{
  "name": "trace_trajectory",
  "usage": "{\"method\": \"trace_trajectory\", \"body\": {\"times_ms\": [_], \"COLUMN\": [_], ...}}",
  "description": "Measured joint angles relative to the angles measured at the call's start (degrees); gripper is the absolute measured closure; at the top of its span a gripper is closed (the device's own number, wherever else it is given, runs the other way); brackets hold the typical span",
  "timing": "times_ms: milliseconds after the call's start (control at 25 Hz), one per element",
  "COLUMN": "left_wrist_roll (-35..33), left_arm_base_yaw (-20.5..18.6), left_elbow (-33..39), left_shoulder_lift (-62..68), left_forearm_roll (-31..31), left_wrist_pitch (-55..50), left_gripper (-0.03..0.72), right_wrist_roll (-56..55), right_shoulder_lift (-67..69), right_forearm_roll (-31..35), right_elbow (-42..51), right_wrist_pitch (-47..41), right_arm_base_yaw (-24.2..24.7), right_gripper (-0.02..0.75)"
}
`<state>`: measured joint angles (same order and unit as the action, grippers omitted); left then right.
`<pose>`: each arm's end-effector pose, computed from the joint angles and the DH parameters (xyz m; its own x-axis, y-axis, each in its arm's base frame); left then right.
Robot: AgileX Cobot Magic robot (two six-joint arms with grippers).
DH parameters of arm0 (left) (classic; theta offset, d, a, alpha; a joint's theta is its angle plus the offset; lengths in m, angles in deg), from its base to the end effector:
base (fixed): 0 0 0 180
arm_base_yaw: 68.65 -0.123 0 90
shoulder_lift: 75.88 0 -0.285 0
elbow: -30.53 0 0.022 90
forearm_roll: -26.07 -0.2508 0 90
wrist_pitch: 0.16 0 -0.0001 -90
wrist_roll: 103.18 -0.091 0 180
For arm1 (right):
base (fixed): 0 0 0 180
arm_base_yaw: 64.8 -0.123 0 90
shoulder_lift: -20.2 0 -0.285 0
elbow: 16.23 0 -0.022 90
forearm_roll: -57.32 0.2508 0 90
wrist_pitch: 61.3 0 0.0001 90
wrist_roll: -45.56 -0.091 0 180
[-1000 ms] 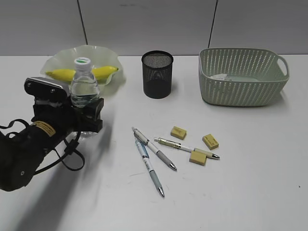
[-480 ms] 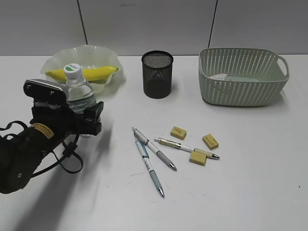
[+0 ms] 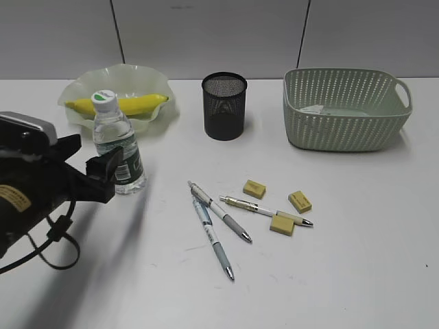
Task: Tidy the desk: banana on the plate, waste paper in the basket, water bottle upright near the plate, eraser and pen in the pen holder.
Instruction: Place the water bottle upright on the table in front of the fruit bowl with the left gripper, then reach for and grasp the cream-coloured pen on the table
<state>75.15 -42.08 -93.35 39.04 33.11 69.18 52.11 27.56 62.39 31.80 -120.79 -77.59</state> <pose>0.2456 -0.1111 0.1185 -0.1885 0.0783 -0.9789 0.3413 0.9399 0.0094 -0.0078 0.0053 0.2819 -0.3878 -0.1588 -0.9079 -0.3158 0.9483 -0.0310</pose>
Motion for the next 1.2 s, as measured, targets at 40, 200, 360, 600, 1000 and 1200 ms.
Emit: {"method": "trace_trajectory", "body": {"times_ms": [40,200,360,600,1000,1200], "left_wrist_roll": [0.0,0.0,0.0,0.0,0.0,0.0], "left_arm_base_yaw": [0.0,0.1,0.1,0.1,0.1,0.1], "left_elbow": [1.6,6.3,5.7,-2.9,-12.4,-12.5], "left_shoulder_lift": [-1.3,-10.3,-24.6,-46.7,-74.1,-83.8], "left_forearm_roll": [0.0,0.0,0.0,-0.1,-0.9,-2.0], "left_wrist_pitch": [0.0,-0.8,-16.8,-58.4,-108.2,-120.8], "left_gripper": [0.1,0.1,0.1,0.104,0.105,0.105], "right_wrist_roll": [0.0,0.0,0.0,0.0,0.0,0.0], "right_shoulder_lift": [0.0,0.0,0.0,0.0,0.0,0.0], "right_forearm_roll": [0.0,0.0,0.0,0.0,0.0,0.0], "right_elbow": [0.0,0.0,0.0,0.0,0.0,0.0], "right_wrist_pitch": [0.0,0.0,0.0,0.0,0.0,0.0], "right_arm_base_yaw": [0.0,0.0,0.0,0.0,0.0,0.0], "right_gripper": [0.2,0.2,0.2,0.2,0.2,0.2]}}
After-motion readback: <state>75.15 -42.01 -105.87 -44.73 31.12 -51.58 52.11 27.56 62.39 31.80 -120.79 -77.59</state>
